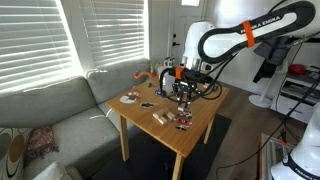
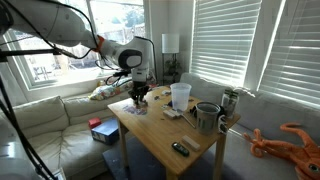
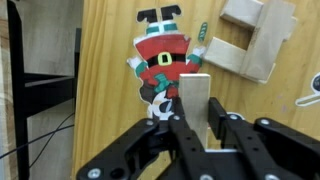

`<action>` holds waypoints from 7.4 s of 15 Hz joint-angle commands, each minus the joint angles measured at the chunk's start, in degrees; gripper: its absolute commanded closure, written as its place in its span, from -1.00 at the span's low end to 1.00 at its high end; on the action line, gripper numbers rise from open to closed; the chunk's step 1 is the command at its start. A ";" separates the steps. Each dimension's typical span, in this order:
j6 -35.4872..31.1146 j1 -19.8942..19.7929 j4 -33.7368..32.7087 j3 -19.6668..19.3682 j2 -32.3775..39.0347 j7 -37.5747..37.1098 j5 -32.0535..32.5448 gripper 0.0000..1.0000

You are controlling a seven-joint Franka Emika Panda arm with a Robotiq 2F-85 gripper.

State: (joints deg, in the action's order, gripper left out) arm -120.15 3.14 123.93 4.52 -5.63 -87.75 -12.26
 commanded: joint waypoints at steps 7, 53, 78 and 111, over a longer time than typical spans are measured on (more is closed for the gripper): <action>0.00 1.54 -0.46 2.17 -0.04 -4.91 0.01 0.42; -7.76 4.64 -6.40 3.31 8.67 -31.25 -0.70 0.85; -10.75 5.65 -5.42 3.38 6.89 -33.72 2.92 -1.00; 4.19 2.59 -18.66 0.45 16.61 -15.63 -4.15 -1.00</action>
State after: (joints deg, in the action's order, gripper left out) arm -118.96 5.98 108.56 5.27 8.93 -105.40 -14.41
